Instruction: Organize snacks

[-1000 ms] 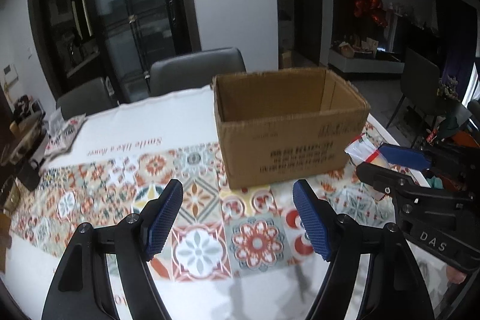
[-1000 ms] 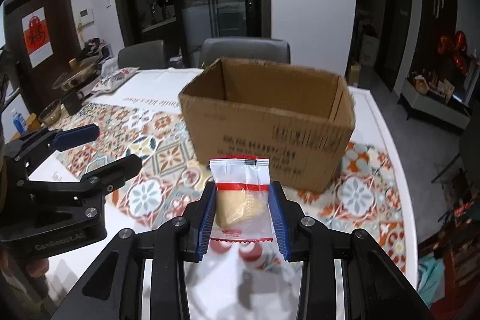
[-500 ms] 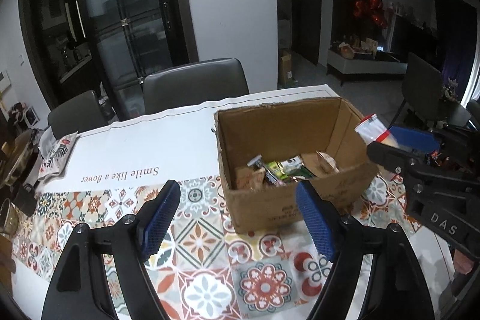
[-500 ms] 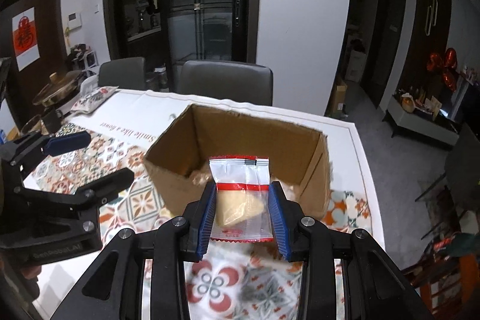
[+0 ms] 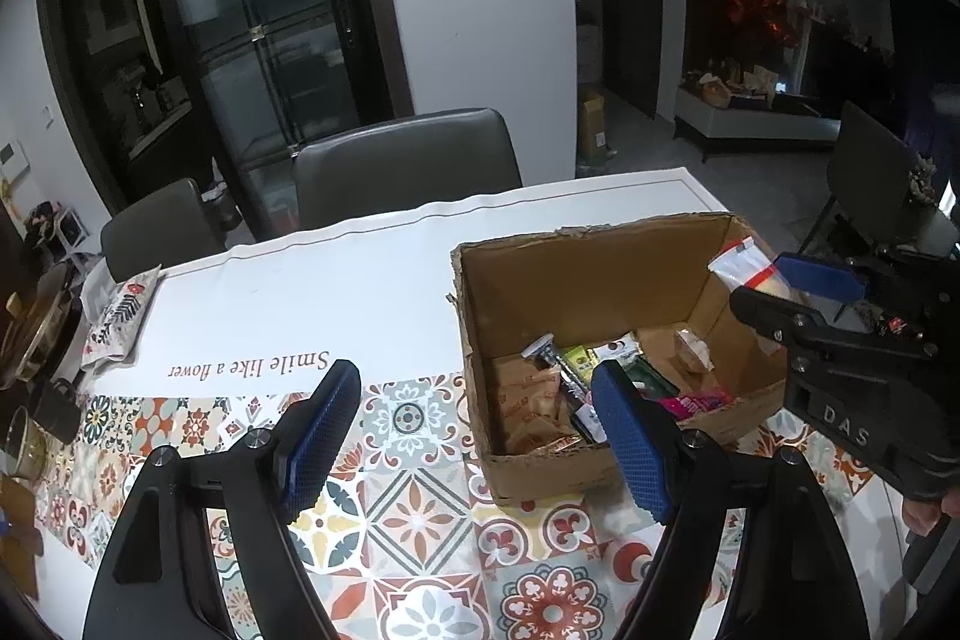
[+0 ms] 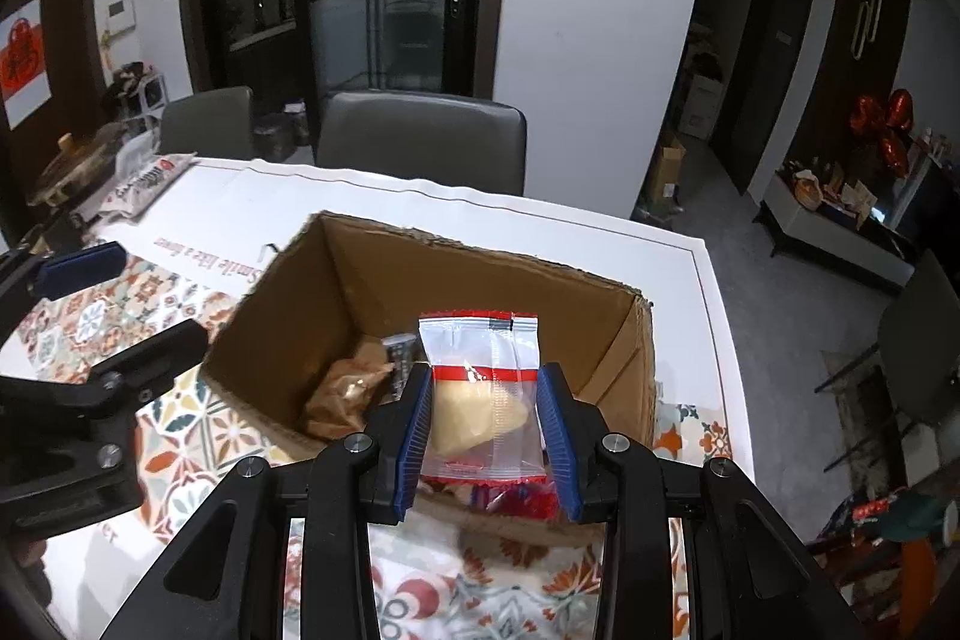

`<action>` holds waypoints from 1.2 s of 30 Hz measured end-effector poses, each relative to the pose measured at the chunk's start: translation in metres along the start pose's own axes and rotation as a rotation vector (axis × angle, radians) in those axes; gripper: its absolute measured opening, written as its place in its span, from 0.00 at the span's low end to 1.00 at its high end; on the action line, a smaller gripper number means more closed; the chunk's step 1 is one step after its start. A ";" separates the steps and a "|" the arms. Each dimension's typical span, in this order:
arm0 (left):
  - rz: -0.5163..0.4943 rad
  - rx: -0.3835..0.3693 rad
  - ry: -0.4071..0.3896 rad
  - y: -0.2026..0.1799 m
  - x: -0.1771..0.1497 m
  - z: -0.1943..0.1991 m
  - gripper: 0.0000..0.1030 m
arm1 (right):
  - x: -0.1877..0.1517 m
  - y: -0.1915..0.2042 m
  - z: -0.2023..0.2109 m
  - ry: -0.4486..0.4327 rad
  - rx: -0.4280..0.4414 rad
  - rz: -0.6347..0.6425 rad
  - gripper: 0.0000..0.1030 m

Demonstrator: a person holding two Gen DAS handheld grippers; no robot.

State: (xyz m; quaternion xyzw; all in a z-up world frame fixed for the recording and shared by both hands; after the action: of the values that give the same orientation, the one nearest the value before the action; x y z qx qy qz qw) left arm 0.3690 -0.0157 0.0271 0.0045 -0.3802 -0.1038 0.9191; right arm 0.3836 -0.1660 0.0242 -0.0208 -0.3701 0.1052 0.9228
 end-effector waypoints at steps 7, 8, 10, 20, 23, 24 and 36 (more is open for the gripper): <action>-0.007 0.034 -0.007 0.001 0.000 0.000 0.77 | -0.002 -0.009 -0.011 0.020 -0.046 -0.013 0.47; -0.007 0.036 -0.012 0.002 0.000 0.002 0.77 | -0.003 -0.010 -0.010 0.018 -0.055 -0.014 0.51; -0.006 0.038 -0.016 0.003 -0.001 0.005 0.77 | -0.006 -0.010 -0.007 0.014 -0.060 -0.016 0.53; 0.015 0.038 -0.104 0.001 -0.019 0.049 0.85 | -0.029 -0.008 0.052 -0.115 -0.064 -0.055 0.72; 0.013 0.046 -0.147 -0.003 -0.028 0.069 0.89 | -0.041 -0.007 0.073 -0.155 -0.068 -0.075 0.76; 0.011 0.045 -0.160 -0.005 -0.032 0.076 0.91 | -0.044 -0.006 0.078 -0.164 -0.064 -0.077 0.77; 0.017 0.039 -0.226 -0.023 -0.093 0.134 1.00 | -0.108 0.001 0.136 -0.231 -0.048 -0.120 0.82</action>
State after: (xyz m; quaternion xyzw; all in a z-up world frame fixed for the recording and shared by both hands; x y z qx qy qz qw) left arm 0.2070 -0.0105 0.0550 0.0076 -0.4833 -0.0885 0.8709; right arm 0.2139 -0.1927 0.0489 -0.0086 -0.4769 0.0427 0.8779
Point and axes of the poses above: each gripper's, at about its wrist camera, not at the fingertips, and z roughly against the way its jaws point, y to its left, x to its top, the point moved 6 cm from there along -z, roughly the way its jaws point, and after that the axes turned 2 degrees about -x, right-handed, at the moved point
